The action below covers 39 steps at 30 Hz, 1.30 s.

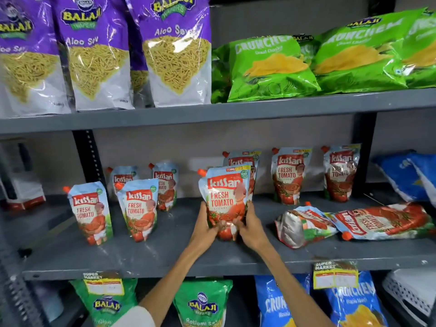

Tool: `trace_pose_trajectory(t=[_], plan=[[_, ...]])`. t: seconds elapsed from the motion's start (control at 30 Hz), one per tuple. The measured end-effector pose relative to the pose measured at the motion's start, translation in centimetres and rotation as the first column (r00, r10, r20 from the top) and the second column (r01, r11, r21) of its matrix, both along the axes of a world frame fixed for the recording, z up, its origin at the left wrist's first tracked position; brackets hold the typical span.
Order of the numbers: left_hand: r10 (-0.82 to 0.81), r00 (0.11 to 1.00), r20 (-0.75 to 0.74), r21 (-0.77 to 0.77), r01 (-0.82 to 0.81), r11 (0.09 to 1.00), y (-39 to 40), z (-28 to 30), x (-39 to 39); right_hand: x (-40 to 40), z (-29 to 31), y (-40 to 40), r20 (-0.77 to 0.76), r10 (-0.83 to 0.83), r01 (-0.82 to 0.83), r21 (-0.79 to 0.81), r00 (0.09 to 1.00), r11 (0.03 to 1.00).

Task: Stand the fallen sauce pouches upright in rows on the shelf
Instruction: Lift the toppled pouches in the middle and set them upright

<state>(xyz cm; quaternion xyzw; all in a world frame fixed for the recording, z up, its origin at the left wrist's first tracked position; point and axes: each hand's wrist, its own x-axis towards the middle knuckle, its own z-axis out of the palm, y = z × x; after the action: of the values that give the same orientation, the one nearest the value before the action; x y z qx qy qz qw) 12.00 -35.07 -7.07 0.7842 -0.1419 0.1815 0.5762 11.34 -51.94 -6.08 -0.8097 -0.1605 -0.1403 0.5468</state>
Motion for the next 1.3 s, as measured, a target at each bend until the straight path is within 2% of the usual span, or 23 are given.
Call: trace_pose_trajectory(t=[0.13,0.2,0.27,0.3,0.37,0.43,0.5,0.53,0.6,0.67,0.7,0.77,0.8,0.87,0.93,1.0,1.07,1.1,1.2,1.3], plan=[[0.014,1.0,0.012,-0.044,-0.013,0.999,-0.4,0.6,-0.8,-0.2,1.3,0.0,-0.065,-0.032,0.028,-0.064,0.997,0.998],[0.174,0.981,0.091,-0.113,-0.163,0.98,-1.2,0.6,-2.4,-1.2,2.3,-0.5,-0.071,-0.07,0.063,-0.102,0.995,0.993],[0.425,0.877,0.224,-0.157,-0.398,0.904,-1.9,1.1,-4.4,-2.5,4.3,-1.9,0.012,-0.178,0.178,-0.138,0.984,0.974],[0.491,0.819,0.296,-0.177,-0.458,0.871,-2.5,1.5,-5.3,-3.4,5.6,-3.1,0.047,-0.254,0.258,-0.162,0.966,0.952],[0.43,0.801,0.416,-0.165,-0.398,0.902,-4.1,3.0,-6.5,-4.7,7.7,-6.7,0.026,-0.365,0.361,-0.233,0.93,0.903],[0.223,0.86,0.46,-0.038,-0.232,0.972,-6.7,5.0,-6.4,-6.1,9.4,-11.3,-0.153,-0.414,0.335,-0.376,0.897,0.864],[0.043,0.921,0.387,0.147,-0.108,0.983,-9.8,6.7,-5.4,-7.0,10.1,-15.0,-0.393,-0.426,0.223,-0.466,0.815,0.856],[0.005,0.951,0.309,0.2,-0.07,0.977,-11.2,7.2,-4.6,-7.1,10.0,-16.0,-0.493,-0.426,0.183,-0.467,0.759,0.865],[0.041,0.99,0.138,0.211,-0.07,0.975,-14.9,7.9,-2.6,-7.1,9.1,-17.8,-0.627,-0.424,0.145,-0.446,0.654,0.883],[0.144,0.988,-0.052,0.277,-0.124,0.953,-18.5,8.6,-0.5,-6.9,8.0,-19.2,-0.706,-0.391,0.145,-0.383,0.59,0.912],[0.176,0.965,-0.195,0.308,-0.11,0.945,-19.9,8.9,0.2,-6.7,7.7,-19.5,-0.725,-0.374,0.173,-0.34,0.578,0.925],[0.139,0.846,-0.514,0.296,0.023,0.955,-21.6,9.5,1.3,-6.4,7.4,-19.8,-0.703,-0.358,0.204,-0.297,0.614,0.933],[0.122,0.776,-0.619,0.294,0.085,0.952,-21.8,9.6,1.6,-6.2,7.2,-20.0,-0.657,-0.355,0.222,-0.281,0.665,0.934],[0.156,0.673,-0.723,0.331,0.139,0.933,-21.6,9.7,1.9,-6.1,6.7,-20.0,-0.589,-0.305,0.19,-0.251,0.748,0.949],[0.168,0.621,-0.765,0.335,0.161,0.928,-21.2,9.7,1.8,-6.1,6.1,-20.1,-0.62,-0.217,0.126,-0.187,0.754,0.974],[0.133,0.603,-0.787,0.286,0.165,0.944,-21.1,9.7,1.2,-6.1,6.0,-20.8,-0.6,-0.184,0.025,-0.263,0.778,0.965],[0.039,0.583,-0.811,0.166,0.166,0.972,-20.9,9.4,0.5,-5.9,6.0,-21.3,-0.597,-0.145,0.03,-0.198,0.789,0.98],[-0.005,0.586,-0.81,0.107,0.157,0.982,-21.1,9.1,0.1,-5.6,6.0,-21.6,-0.6,-0.093,0.034,-0.109,0.795,0.993],[-0.023,0.694,-0.72,0.049,0.083,0.995,-21.5,8.2,-1.3,-5.9,5.8,-21.4,-0.631,0.149,-0.043,0.18,0.761,0.983],[0.085,0.834,-0.545,0.059,-0.063,0.996,-21.3,8.0,-2.5,-5.2,5.3,-21.3,-0.524,0.217,-0.128,0.201,0.824,0.971]])
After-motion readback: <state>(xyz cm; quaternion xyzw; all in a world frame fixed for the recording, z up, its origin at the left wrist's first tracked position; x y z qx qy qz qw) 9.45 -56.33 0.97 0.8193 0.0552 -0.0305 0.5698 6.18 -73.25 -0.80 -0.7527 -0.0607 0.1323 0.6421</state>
